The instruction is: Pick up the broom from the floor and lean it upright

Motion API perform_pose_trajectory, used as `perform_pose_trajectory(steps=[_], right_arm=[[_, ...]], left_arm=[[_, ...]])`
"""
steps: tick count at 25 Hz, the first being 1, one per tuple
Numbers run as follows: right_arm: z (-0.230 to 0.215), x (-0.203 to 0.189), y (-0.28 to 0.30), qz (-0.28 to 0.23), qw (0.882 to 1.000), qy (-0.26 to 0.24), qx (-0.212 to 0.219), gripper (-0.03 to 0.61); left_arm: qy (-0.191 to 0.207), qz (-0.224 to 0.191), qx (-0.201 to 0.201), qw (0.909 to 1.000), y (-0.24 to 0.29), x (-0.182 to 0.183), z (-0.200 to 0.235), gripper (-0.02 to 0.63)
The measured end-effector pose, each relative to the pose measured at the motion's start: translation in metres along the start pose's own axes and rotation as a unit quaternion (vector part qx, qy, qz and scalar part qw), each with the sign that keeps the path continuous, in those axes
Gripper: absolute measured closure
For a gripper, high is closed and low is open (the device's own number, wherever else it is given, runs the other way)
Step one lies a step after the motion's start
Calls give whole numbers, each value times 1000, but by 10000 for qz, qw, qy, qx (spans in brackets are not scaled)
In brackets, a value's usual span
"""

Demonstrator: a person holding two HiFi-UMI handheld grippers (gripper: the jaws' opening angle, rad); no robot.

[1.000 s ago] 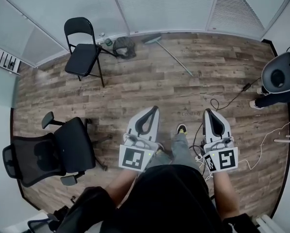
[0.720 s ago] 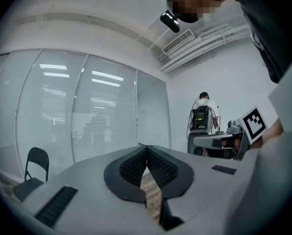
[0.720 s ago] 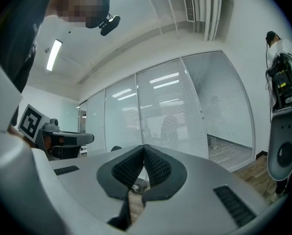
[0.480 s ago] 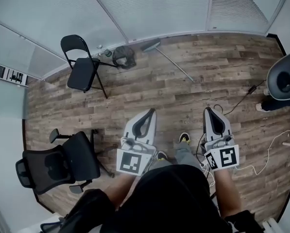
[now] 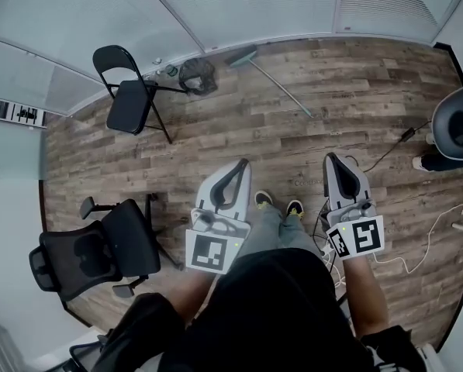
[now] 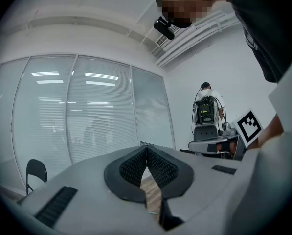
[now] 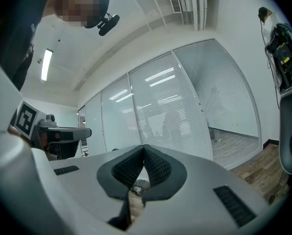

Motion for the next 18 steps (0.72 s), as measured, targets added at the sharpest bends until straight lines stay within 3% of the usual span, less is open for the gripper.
perform_pose_trajectory(steps=[9,18], right_arm=[[-5,-6,44,-27,10000,36,60,563],[-3,-19,138,18,9992,-172,373,563]], left_arm=[[-269,-95,140,9995,19,-11,33,594],[-471,-210,44,9987,70,-31,95,594]])
Point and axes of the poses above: the fingertips, and each gripper's own axes: y forward along the fingers, z to its left, x out of its top, the point moved 1 cm from there along -y, backward along the fingers, and after that the axes turned 15 degrees about -z, right-handed, at the moved point
